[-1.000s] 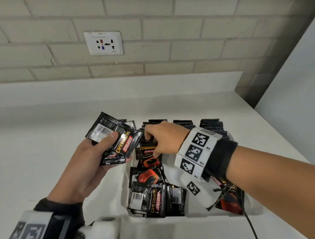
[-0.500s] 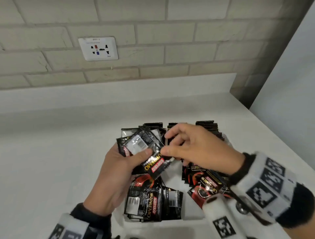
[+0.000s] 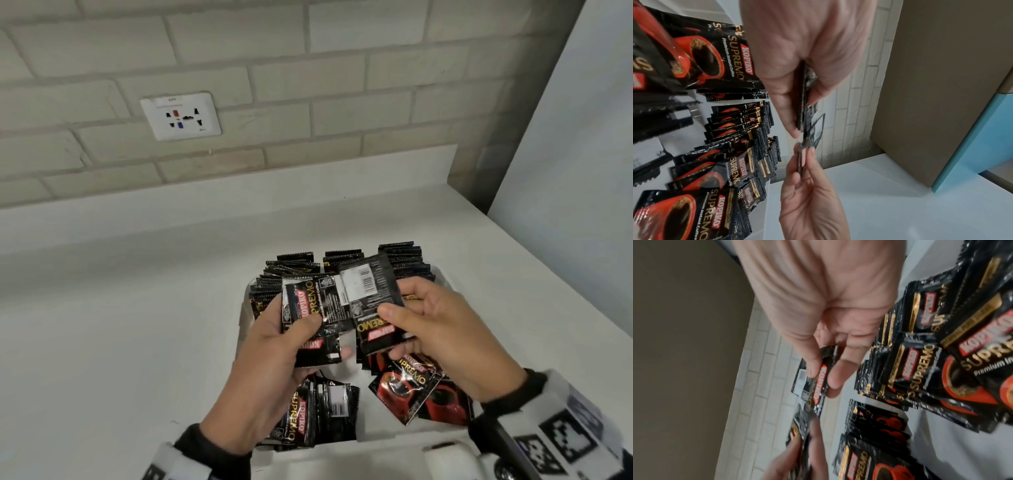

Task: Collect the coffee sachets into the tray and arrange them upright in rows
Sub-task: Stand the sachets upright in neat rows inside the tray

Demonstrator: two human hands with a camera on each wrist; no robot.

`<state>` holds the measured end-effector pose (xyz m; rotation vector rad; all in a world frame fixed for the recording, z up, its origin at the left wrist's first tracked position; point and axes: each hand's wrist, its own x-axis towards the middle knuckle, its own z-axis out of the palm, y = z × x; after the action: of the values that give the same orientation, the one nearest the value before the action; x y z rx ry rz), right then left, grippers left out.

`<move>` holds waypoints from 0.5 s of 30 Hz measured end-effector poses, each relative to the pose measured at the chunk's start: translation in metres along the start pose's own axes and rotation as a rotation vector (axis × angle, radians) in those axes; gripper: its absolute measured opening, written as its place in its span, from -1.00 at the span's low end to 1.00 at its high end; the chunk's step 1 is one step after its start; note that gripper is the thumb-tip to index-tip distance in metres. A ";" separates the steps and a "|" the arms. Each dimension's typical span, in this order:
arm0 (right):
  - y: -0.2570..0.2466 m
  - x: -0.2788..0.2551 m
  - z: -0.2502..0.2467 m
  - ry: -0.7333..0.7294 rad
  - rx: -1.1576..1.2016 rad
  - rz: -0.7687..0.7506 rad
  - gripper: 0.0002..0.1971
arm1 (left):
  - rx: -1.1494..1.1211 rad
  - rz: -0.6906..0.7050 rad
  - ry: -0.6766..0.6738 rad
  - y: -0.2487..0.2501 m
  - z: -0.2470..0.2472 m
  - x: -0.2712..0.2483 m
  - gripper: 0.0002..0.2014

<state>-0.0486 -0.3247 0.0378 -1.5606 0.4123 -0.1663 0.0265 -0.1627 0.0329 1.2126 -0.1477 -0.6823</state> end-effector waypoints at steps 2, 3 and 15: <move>-0.002 -0.002 -0.011 0.042 0.031 -0.016 -0.82 | 0.050 0.022 0.031 0.001 -0.003 0.000 -0.77; -0.003 -0.003 -0.016 0.057 0.033 -0.032 -0.83 | 0.069 0.031 0.042 0.001 -0.005 0.000 -0.72; -0.003 -0.012 -0.030 -0.116 -0.182 -0.097 -0.55 | 0.299 -0.028 -0.058 0.005 -0.006 0.001 -0.71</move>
<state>-0.0700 -0.3487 0.0435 -1.7611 0.2664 -0.1147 0.0318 -0.1575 0.0355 1.4841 -0.2891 -0.7379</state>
